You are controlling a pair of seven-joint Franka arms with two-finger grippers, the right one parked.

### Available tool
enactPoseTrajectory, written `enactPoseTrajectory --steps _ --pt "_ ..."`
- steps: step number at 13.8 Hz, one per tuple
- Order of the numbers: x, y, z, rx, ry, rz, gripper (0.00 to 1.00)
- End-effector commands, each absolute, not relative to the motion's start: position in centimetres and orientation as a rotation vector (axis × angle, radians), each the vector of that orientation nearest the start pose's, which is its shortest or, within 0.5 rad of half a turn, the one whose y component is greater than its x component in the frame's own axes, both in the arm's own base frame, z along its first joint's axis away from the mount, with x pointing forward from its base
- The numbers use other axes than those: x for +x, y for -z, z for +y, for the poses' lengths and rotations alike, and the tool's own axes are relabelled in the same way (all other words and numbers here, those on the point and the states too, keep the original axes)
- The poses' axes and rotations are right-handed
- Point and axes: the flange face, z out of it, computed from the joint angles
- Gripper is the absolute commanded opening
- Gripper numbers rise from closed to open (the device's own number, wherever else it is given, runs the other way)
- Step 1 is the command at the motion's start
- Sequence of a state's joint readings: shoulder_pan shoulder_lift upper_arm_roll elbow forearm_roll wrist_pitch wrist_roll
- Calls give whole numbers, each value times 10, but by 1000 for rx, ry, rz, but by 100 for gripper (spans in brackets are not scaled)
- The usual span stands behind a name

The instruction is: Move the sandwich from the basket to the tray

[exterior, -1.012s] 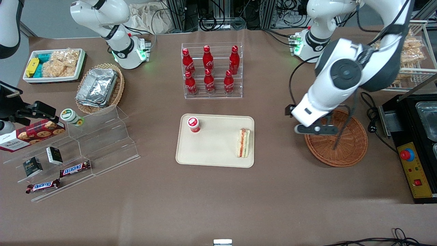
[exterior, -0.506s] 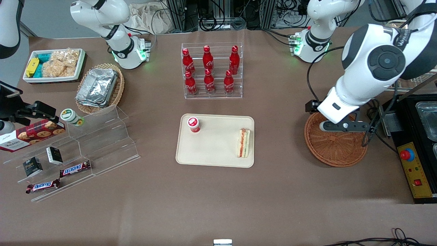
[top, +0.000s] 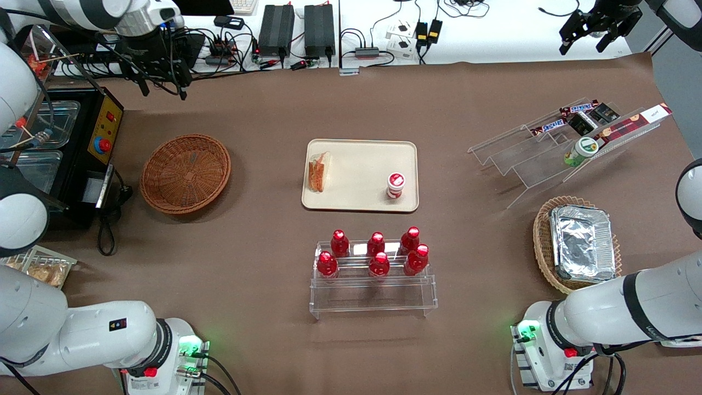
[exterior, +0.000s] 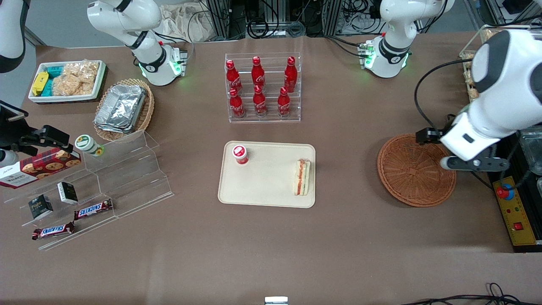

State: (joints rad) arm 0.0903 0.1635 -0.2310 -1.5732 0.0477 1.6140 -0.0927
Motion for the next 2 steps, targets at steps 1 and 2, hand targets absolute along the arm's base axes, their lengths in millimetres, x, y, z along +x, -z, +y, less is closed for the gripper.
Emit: enactPoseTrajectory --steps 1,2 --pt "614 -533 -66 -3130 -209 55 100" --pt "614 -533 -66 -3119 -209 43 100"
